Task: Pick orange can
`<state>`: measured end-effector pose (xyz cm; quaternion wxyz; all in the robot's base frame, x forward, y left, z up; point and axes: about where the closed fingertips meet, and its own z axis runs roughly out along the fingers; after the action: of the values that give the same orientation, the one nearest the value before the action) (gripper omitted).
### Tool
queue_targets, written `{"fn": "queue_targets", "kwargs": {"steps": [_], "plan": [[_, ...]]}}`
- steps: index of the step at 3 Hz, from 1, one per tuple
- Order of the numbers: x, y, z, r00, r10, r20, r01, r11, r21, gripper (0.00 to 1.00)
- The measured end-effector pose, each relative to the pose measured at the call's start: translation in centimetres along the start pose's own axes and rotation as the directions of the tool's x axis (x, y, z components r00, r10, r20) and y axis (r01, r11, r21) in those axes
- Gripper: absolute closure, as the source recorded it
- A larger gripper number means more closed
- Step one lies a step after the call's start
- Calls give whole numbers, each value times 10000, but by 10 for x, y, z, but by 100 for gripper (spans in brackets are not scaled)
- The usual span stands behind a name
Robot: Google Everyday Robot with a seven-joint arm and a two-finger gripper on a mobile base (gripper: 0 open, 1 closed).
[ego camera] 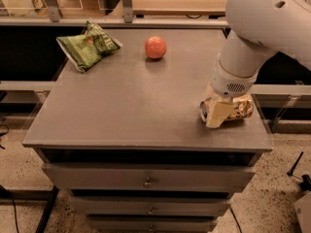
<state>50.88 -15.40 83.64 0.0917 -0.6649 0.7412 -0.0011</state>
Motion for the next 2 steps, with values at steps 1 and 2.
{"fn": "queue_targets", "kwargs": {"steps": [1,2], "plan": [[-3,4,5,9999,-36,132,37,10000,-91,46],[-7,5,2,9995,-111,311,113,9999,-50,53]]}}
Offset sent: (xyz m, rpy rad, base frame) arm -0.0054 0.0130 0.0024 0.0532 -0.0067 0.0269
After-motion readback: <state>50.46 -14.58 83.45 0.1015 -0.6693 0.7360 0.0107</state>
